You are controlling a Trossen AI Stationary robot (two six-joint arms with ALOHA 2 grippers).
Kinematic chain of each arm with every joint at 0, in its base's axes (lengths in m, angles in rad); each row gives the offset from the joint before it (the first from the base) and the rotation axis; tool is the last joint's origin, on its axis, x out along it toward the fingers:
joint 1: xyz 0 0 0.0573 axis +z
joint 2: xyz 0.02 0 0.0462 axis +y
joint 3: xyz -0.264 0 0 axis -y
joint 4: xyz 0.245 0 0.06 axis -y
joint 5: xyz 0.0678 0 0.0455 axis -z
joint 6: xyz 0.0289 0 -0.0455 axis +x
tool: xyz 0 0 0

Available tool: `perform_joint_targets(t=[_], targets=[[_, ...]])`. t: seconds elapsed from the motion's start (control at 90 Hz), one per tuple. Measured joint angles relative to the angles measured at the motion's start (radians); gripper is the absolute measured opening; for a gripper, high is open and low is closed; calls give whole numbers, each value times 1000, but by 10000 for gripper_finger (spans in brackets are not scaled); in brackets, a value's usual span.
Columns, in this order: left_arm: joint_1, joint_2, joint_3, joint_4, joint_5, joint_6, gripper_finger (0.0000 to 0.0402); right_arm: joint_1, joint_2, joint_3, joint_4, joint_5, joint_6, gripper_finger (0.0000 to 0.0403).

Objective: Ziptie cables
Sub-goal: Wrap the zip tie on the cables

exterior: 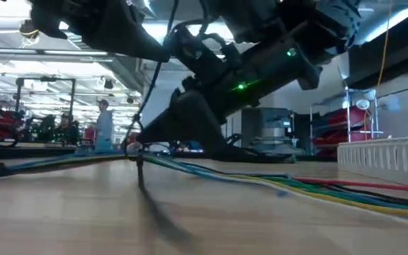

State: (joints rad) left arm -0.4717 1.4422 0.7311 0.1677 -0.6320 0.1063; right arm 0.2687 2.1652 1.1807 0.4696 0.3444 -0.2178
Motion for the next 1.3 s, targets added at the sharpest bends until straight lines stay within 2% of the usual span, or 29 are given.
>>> perform_joint_targets(t=[0.2,0.5,0.678,0.856,0.911,1.044,1.2,1.3], targets=[[6,-72,0,-69,-72,40,0,14,50,47,-36,-13,-2,0],[75,-287,0,-468,-227,13,0,33,56,59,-53,18,-27,0],[163,-397,0,-657,-260,15,0,32,56,59,-53,12,-33,0],[227,-482,1,-690,-326,66,0,42,59,56,-70,-8,-38,0],[240,-507,1,-666,-307,77,0,42,59,56,-67,-7,-42,0],[236,-525,1,-602,-148,60,0,35,59,56,-57,0,-44,0],[205,-511,1,-596,-123,7,0,26,59,56,-52,12,-28,0],[191,-490,1,-593,-64,-28,0,26,58,56,-52,13,-5,1]])
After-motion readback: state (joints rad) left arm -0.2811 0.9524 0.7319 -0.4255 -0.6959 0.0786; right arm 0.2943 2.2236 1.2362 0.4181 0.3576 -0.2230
